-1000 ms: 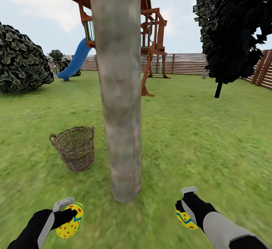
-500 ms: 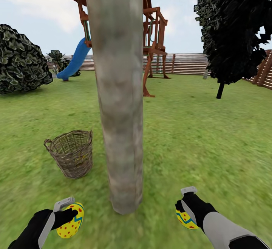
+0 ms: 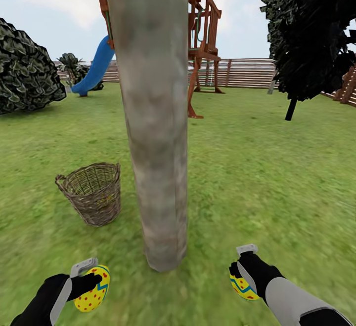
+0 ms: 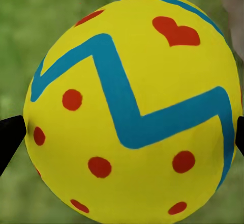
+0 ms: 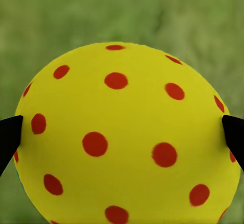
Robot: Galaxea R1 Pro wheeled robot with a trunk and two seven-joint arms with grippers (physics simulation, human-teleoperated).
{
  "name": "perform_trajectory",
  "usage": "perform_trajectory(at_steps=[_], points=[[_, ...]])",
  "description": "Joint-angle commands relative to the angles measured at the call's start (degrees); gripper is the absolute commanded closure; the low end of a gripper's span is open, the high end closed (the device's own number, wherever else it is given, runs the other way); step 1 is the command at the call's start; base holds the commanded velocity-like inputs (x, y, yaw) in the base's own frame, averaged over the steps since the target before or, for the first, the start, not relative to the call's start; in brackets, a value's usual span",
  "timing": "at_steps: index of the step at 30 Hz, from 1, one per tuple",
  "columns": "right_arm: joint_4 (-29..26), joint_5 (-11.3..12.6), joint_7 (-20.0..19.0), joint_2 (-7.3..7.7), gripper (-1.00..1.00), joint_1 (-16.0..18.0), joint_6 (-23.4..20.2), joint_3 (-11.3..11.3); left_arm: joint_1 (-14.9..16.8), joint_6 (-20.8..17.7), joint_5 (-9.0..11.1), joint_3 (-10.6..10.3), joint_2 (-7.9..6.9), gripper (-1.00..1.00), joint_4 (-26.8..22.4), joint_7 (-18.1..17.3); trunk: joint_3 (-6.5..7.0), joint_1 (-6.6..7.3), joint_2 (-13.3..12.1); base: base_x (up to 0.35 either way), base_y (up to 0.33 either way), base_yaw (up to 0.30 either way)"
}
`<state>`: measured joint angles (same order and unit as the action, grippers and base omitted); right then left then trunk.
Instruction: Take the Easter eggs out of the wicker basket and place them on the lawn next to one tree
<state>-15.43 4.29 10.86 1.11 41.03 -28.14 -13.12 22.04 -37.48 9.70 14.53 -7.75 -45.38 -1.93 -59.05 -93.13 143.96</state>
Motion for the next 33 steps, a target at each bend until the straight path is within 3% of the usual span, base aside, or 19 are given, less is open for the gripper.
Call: perform_trajectory(at_steps=[1,33], points=[[-0.1,0.5,0.3,0.04,1.0,0.0,-0.3,-0.4,0.0,-0.3,0.1,0.2,0.02,1.0,-0.1,-0.2,-0.28,-0.01,0.0,0.0,0.0,0.0],[0.1,0.5,0.2,-0.31,1.0,0.0,-0.4,-0.4,0.0,-0.3,0.1,0.2,0.28,1.0,-0.1,-0.2,-7.37,-0.83,0.5,0.0,0.0,0.0]])
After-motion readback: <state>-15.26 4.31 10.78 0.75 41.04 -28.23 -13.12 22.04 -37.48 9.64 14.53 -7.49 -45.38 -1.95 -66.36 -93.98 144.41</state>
